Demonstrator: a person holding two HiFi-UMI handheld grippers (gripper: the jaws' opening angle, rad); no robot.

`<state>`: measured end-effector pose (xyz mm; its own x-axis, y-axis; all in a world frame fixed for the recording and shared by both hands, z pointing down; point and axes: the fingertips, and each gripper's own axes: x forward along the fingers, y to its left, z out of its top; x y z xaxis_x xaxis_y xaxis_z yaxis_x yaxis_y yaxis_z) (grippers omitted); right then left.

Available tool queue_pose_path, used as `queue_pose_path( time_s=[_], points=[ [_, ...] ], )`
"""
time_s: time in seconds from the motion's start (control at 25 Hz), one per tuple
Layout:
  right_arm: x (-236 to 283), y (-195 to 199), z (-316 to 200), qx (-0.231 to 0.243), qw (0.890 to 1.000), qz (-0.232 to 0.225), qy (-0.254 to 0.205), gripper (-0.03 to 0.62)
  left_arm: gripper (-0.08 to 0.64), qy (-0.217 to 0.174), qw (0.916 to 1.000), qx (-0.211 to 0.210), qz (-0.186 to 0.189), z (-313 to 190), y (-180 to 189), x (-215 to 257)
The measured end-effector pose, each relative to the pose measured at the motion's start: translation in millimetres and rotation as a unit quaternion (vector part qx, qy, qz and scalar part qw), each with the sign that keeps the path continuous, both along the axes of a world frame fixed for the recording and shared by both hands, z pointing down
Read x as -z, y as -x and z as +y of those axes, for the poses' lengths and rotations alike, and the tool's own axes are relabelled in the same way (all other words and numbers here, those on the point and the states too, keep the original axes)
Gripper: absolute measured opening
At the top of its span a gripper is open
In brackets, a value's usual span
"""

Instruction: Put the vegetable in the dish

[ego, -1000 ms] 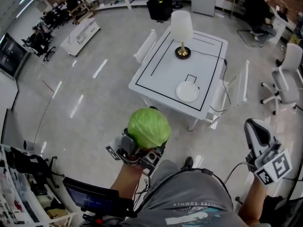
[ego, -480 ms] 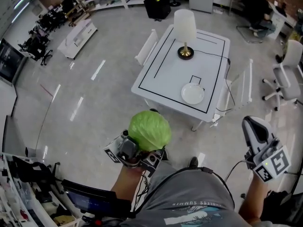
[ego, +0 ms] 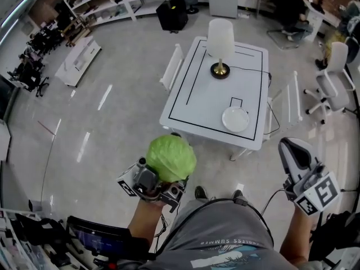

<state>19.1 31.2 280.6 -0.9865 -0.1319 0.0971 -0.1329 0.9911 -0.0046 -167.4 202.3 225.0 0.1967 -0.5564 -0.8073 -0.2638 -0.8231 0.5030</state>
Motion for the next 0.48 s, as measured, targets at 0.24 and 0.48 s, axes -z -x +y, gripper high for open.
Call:
queue_pose_path(
  time_s=[0.24,0.48],
  points=[
    [-1.4,14.1,23.7,-0.031,0.999,0.008,-0.001,0.011,0.391,0.004,0.9995,-0.031,0.004,10.0,28.5,-8.2],
    [-2.5,8.7,22.1,-0.063,0.998,0.026,0.002,0.011,0.391,0.007,0.9985,-0.054,0.009,-0.7,39.6,-13.9]
  ],
)
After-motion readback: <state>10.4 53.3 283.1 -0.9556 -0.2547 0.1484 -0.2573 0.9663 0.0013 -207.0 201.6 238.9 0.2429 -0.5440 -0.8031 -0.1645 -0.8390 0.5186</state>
